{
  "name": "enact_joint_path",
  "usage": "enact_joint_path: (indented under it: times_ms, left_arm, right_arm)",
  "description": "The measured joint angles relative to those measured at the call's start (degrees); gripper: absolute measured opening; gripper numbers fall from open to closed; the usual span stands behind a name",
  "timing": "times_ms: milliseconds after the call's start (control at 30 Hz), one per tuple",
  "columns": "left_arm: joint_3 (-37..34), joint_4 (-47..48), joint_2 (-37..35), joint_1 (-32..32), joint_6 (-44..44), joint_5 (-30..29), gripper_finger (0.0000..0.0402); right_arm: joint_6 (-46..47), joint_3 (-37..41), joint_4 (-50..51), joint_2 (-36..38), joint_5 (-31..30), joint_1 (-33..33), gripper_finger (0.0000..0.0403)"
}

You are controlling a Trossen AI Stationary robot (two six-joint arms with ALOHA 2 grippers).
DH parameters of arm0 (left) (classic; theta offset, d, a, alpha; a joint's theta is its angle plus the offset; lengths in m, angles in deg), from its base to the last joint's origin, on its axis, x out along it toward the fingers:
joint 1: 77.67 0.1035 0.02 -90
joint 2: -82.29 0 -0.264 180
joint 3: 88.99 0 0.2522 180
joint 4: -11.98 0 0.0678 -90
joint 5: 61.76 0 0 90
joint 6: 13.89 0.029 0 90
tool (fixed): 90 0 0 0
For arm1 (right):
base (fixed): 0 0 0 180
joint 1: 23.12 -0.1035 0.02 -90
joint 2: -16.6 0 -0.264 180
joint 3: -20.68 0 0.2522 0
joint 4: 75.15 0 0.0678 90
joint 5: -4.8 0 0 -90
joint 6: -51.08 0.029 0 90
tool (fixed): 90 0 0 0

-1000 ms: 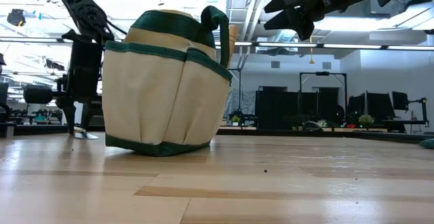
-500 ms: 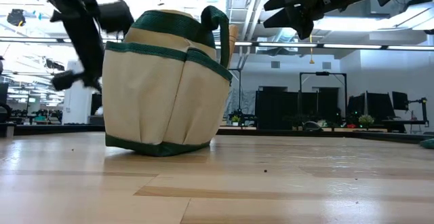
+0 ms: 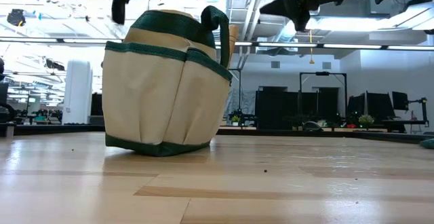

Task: Pick & Place Garden tools in Gardening bag
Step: Put the brown trowel into the green gardening bag

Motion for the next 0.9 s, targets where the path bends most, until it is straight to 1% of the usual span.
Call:
enact_joint_path:
  times_ms: [100,167,267,367,500,700,800,900]
  left_arm:
    - [0.0,-2.0,0.0,-2.5,5.3,7.7,0.0045]
    - [0.0,-2.1,0.2,-4.4,8.7,9.5,0.0047]
    - [-0.4,-4.0,0.5,-8.1,16.3,9.4,0.0048]
    - [-3.5,-12.2,0.2,-10.7,21.5,9.5,0.0047]
    - [-11.5,-21.6,-0.1,-12.3,21.8,9.7,0.0048]
    - [-23.9,-38.0,-0.1,-13.6,20.0,7.2,0.0047]
    - [-27.2,-45.7,0.2,-14.2,20.3,5.9,0.0047]
    - [-28.5,-48.5,1.2,-15.3,22.7,4.3,0.0047]
  right_arm:
    - [0.5,0.0,-3.0,0.0,-0.3,0.4,0.0260]
    - [1.1,0.0,-4.0,0.0,-0.5,0.7,0.0260]
    - [5.1,0.0,-4.1,0.0,-0.5,1.3,0.0260]
    - [9.6,0.0,-4.2,-0.1,-1.5,1.7,0.0260]
    - [12.3,0.0,-4.3,-0.1,-3.8,1.5,0.0260]
    - [13.3,0.0,-4.8,-0.1,-5.2,1.5,0.0260]
    - [14.0,0.0,-4.7,-0.2,-6.9,1.5,0.0260]
    - [14.4,0.0,-4.8,-0.2,-7.8,1.4,0.0260]
